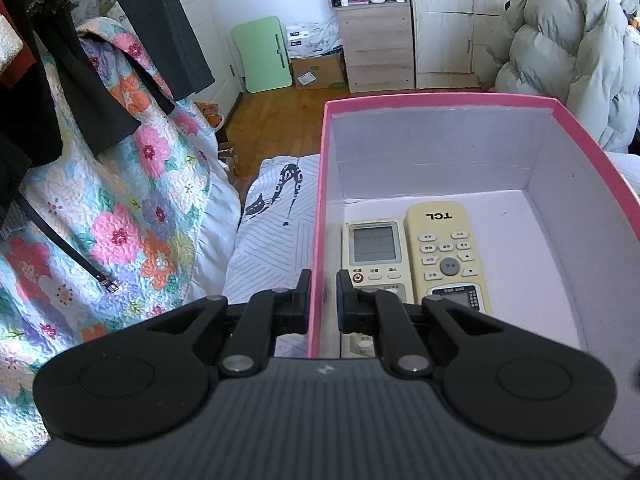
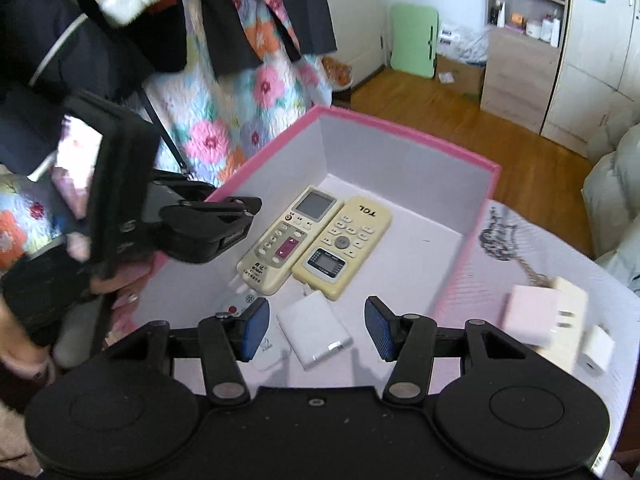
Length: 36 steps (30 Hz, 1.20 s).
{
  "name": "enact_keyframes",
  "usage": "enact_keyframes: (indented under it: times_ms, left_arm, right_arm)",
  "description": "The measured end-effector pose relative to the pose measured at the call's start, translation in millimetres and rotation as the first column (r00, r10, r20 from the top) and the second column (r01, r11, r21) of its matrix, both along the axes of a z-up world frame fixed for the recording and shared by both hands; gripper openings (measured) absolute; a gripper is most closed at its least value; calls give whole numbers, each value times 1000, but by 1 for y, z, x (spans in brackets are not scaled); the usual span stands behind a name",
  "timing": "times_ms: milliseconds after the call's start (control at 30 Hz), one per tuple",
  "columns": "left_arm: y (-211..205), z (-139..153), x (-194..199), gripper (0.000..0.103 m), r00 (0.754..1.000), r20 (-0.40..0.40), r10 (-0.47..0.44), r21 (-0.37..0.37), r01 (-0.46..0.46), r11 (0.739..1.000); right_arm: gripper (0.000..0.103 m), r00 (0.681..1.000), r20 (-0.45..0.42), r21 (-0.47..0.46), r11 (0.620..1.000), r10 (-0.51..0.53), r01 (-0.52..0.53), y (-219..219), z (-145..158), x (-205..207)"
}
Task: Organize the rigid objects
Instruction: 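Move the right tool back to the bed and grasp the white TCL remote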
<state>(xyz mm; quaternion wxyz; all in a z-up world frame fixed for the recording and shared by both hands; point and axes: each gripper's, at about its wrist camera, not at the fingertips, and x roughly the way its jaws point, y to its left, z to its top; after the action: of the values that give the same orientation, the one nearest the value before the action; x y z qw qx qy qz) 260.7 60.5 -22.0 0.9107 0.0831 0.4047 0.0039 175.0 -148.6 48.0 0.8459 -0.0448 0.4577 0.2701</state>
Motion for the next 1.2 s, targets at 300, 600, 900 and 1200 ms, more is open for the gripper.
enact_keyframes:
  times_ms: [300, 600, 900, 1200]
  left_arm:
    - [-4, -3, 1, 9, 1000, -10, 2, 36, -2, 999]
    - [-7, -2, -1, 10, 1000, -5, 11, 64, -11, 998]
    - [-7, -2, -1, 10, 1000, -1, 11, 69, -11, 998]
    - [-7, -2, -1, 11, 1000, 0, 9, 74, -9, 997]
  right_arm:
    - [62, 987, 104, 53, 992, -120, 115, -60, 22, -48]
    - [67, 936, 214, 161, 955, -281, 249, -131, 4, -99]
    - [71, 896, 238, 99, 927, -374, 361, -171, -54, -89]
    - [78, 911, 201, 34, 932, -360, 361, -205, -99, -36]
